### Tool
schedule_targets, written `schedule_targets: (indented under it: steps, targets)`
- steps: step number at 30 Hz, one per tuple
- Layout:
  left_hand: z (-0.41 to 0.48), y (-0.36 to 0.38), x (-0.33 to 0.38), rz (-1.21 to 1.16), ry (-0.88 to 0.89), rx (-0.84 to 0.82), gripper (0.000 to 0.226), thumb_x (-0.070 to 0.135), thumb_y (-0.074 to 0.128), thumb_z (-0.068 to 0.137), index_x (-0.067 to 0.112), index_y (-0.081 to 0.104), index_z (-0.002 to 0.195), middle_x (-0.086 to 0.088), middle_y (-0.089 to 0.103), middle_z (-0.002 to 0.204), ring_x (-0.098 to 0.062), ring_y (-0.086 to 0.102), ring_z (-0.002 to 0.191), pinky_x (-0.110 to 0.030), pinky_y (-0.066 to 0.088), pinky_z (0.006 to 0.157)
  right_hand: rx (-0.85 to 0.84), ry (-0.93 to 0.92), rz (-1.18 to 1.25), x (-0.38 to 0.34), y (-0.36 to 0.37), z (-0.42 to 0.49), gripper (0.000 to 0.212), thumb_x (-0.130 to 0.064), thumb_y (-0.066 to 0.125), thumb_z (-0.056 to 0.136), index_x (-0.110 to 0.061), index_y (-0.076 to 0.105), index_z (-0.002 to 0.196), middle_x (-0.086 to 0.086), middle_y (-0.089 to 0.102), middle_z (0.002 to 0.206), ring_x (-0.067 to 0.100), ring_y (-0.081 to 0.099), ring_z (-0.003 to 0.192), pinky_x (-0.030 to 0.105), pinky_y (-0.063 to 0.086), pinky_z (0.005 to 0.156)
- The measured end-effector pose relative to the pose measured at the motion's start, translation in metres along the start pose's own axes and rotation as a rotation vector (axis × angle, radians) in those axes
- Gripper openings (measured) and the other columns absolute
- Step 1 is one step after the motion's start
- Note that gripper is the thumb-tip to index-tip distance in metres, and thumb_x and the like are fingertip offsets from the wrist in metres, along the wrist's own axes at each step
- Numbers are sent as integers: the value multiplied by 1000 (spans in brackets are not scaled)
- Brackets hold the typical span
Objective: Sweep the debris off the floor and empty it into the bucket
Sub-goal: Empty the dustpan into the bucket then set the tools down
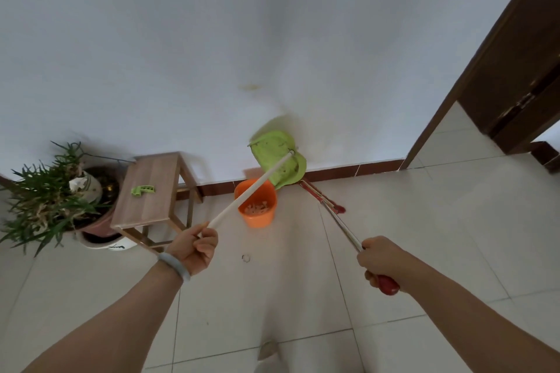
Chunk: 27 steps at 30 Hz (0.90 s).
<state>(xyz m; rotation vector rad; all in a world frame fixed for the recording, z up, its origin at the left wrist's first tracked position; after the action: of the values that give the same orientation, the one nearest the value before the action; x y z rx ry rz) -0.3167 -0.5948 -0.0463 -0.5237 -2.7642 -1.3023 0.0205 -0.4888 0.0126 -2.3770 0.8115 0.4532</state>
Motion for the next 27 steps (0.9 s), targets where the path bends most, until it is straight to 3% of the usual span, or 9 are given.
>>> schedule_targets:
  steps: [5,8,10,12,14,17,21,27]
  targets:
    - [29,53,-51,39,7,-19,72,-1,95,28,10,45,78,5,49,52,-4,42,30,-13,40,30,-1,170,259,48,-52,-2,10,0,43,90,-3,53,91,17,57,77,13,50,32,15,41,40]
    - [56,90,-93,8,-12,-40,65,-3,94,30,3,52,80,3,49,53,-3,42,30,-10,40,32,-6,213,400,72,-83,-6,12,1,41,90,-3,52,86,16,58,76,12,51,31,15,41,38]
    - [77,110,-123,-24,-11,9,49,1,88,51,2,52,84,1,51,52,-4,42,29,-8,38,31,-17,230,462,88,-104,-9,14,3,38,89,0,52,87,15,57,70,11,49,34,15,37,37]
    - [97,124,-146,-65,20,102,19,13,65,83,6,49,90,-3,54,52,-5,43,29,-10,38,30,-44,249,529,101,-120,-9,15,4,36,87,1,51,83,12,54,59,11,46,35,14,33,35]
    - [115,144,-168,-94,38,133,15,17,53,93,6,49,84,-7,58,51,-6,44,28,-11,39,30,-77,270,607,111,-135,-7,17,4,36,86,0,49,77,9,52,52,10,45,35,13,31,33]
    - [134,176,-197,-106,36,156,22,17,53,95,5,52,76,-10,60,50,-6,48,27,-9,41,32,-100,283,740,117,-150,2,13,1,35,87,-2,46,79,9,49,47,12,46,30,13,32,30]
    - [152,205,-219,-95,6,131,15,15,51,93,8,54,80,-7,63,53,-6,55,31,-8,36,30,-149,254,883,108,-163,14,11,-2,35,88,-5,44,92,7,47,42,12,46,26,11,32,30]
    - [167,219,-211,-64,7,167,18,19,50,97,9,52,82,-5,66,56,-4,59,34,-8,32,28,-225,235,968,81,-171,27,11,-3,33,86,-4,43,83,8,47,46,13,45,26,11,33,30]
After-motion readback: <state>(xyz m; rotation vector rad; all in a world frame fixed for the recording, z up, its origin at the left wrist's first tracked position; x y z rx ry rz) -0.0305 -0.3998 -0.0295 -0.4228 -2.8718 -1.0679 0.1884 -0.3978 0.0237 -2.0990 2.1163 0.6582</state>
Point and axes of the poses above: each hand's wrist, its own z-axis towards the middle knuckle, its own y-axis out of the palm, x = y × z, the point moved 6 cm from there along z, towards the middle knuckle
